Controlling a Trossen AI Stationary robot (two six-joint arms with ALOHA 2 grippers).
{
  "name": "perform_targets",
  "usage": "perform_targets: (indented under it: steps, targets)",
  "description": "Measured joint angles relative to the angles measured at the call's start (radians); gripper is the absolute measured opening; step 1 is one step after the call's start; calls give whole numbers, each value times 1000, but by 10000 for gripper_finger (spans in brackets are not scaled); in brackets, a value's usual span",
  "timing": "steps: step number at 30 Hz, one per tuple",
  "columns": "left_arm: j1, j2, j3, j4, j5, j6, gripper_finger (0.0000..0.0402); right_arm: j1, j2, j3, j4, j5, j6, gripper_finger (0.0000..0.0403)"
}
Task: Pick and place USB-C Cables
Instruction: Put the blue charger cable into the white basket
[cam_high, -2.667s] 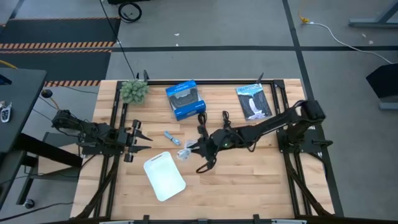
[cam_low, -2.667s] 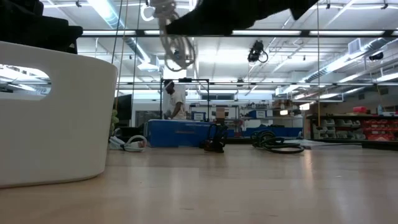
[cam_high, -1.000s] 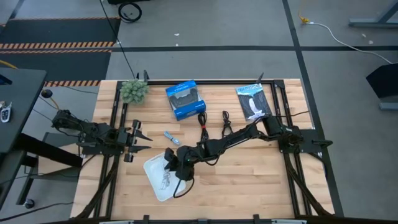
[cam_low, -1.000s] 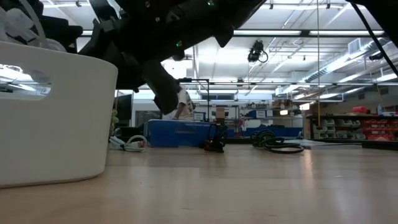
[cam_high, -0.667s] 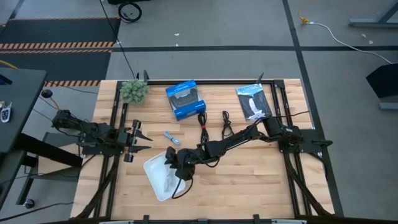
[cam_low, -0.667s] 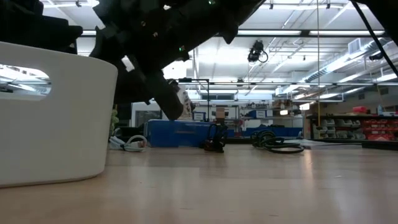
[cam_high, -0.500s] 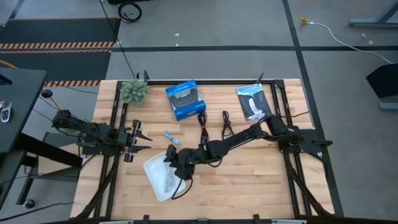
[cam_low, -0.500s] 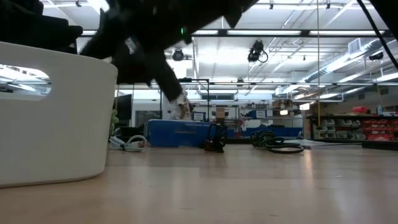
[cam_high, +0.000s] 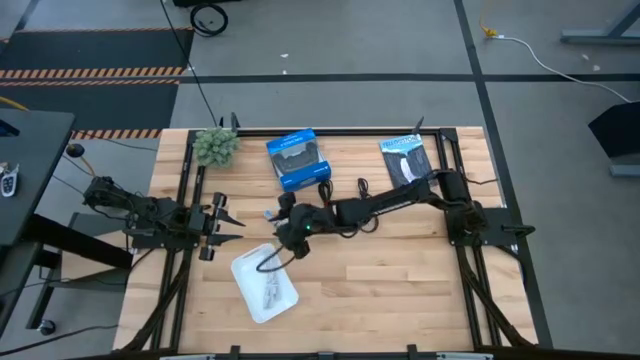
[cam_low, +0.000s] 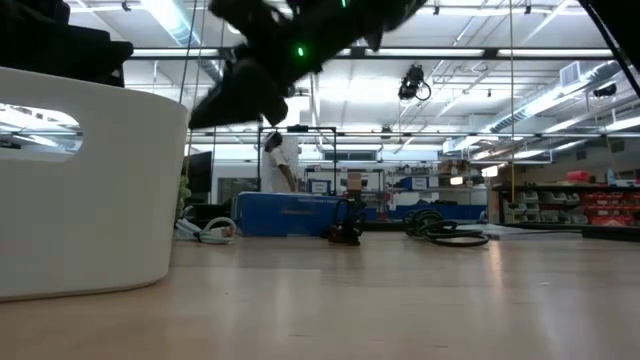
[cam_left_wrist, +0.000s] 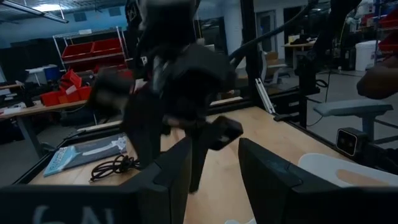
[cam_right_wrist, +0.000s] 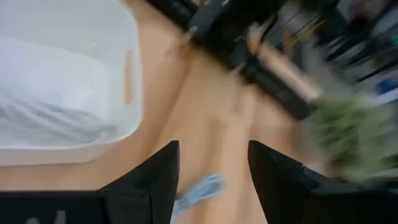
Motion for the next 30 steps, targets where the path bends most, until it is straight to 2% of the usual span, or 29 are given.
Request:
perform_targets:
  steps: [6,12,20,30]
  targets:
    - [0,0,0,0,0,0,142,-81,2,-111,56,-114,232,200]
    - [0,0,0,0,0,0,142,-107,2,-225,183,-154,322,229]
    - [0,0,0,0,0,0,142,-87,12,-346,398,-177,306,272]
    - [0,0,0,-1,0,0,142,-84,32,-346,500,-192,321,257]
